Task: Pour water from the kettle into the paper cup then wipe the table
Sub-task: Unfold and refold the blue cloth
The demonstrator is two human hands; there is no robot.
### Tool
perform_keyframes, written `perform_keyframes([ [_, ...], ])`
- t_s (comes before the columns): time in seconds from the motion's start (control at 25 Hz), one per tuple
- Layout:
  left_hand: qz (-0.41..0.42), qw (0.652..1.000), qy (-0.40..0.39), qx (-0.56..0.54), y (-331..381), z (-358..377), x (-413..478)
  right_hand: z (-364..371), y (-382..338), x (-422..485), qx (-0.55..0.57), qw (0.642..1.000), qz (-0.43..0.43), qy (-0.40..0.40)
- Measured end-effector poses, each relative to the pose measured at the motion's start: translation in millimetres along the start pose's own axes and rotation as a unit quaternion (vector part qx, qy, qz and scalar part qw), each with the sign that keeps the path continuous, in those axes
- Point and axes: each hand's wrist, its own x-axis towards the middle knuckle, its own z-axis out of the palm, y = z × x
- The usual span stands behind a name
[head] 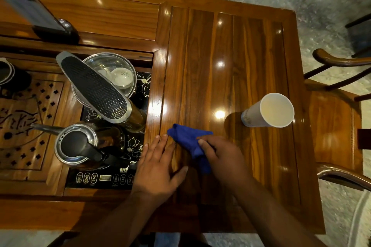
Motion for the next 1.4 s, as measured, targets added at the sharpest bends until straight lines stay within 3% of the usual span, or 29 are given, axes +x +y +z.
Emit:
perform_keyframes([
  [0.12, 0.011, 0.995, 0.0, -0.095, 17.3, -20.6, 5.5, -3.1, -13.1, 0.6, 0.079, 0.996, 0.037, 0.009],
  [0.2, 0.007, 0.987, -0.016, -0.157, 29.9, -35.3, 7.5, -13.4, -26.7, -4.5, 0.112, 0.994, 0.016, 0.015],
  [0.44, -0.094, 0.957, -0.033, -0.273, 56.5, -68.3, 17.9, -58.0, -68.4, -17.3, 0.032, 0.993, -0.091, 0.073],
  [0.6, -0.111, 0.951, -0.008, -0.289, 67.2, -87.7, 26.0, -85.7, -95.8, -15.9, 0.184, 0.981, -0.023, 0.051],
  [0.76, -0.132, 0.935, 0.043, -0.328, 78.7, -114.1, 31.1, -105.5, -106.3, -6.2, 0.259, 0.966, -0.014, -0.011],
  [0.88, -0.104, 0.892, -0.017, -0.44, 92.8, -137.4, 39.6, -115.1, -121.5, -2.8, 0.383, 0.922, -0.003, -0.049],
  [0.96, -0.094, 0.89, -0.067, -0.441, 95.5, -151.9, 50.4, -124.3, -130.2, 0.0, 0.458, 0.887, 0.016, -0.058],
  [1.12, -0.047, 0.887, -0.118, -0.443, 98.0, -177.2, 62.3, -143.6, -126.2, 14.7, 0.506, 0.861, 0.029, -0.034],
  [1.28, -0.051, 0.835, -0.092, -0.54, 114.2, -200.1, 61.5, -140.6, -110.7, 22.0, 0.497, 0.864, 0.072, -0.015],
  [1.4, -0.075, 0.847, -0.06, -0.522, 125.9, -216.9, 62.6, -113.1, -98.2, 12.2, 0.497, 0.859, 0.113, -0.049],
])
